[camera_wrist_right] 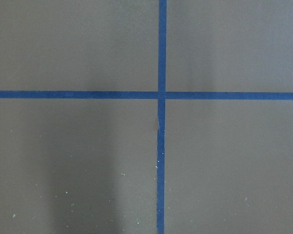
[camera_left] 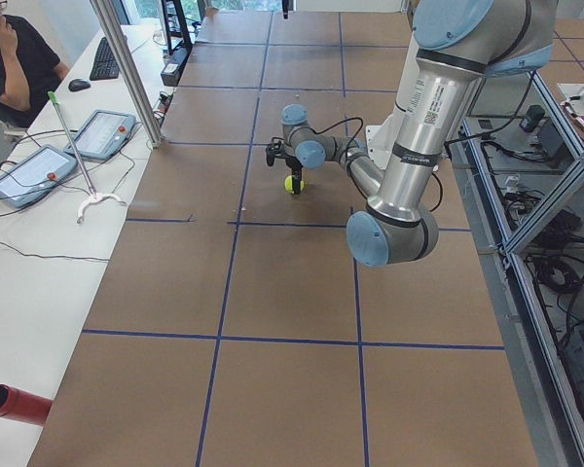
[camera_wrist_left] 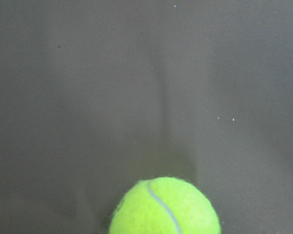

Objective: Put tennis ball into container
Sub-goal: 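Close the left gripper around the tennis ball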

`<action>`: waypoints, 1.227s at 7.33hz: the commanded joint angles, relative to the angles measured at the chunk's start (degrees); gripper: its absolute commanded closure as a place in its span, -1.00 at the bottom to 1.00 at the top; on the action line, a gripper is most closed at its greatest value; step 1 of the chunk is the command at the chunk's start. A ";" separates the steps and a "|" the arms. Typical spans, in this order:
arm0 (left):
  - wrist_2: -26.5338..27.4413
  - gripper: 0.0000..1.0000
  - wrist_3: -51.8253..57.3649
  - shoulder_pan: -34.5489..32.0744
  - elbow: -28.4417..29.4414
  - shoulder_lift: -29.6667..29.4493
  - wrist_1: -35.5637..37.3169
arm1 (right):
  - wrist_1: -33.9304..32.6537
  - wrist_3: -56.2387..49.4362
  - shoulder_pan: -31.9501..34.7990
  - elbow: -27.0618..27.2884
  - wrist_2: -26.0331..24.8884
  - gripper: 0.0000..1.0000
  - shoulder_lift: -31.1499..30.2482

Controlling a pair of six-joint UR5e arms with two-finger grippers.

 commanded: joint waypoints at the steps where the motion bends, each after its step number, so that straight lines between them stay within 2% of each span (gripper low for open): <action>1: 0.04 -1.00 0.23 0.18 0.79 -0.03 -0.87 | 0.00 0.00 0.02 0.00 0.00 -1.00 0.00; 9: 2.24 -1.00 0.50 -0.08 0.70 -0.12 -1.85 | 0.00 0.00 0.02 0.00 0.00 -1.00 0.00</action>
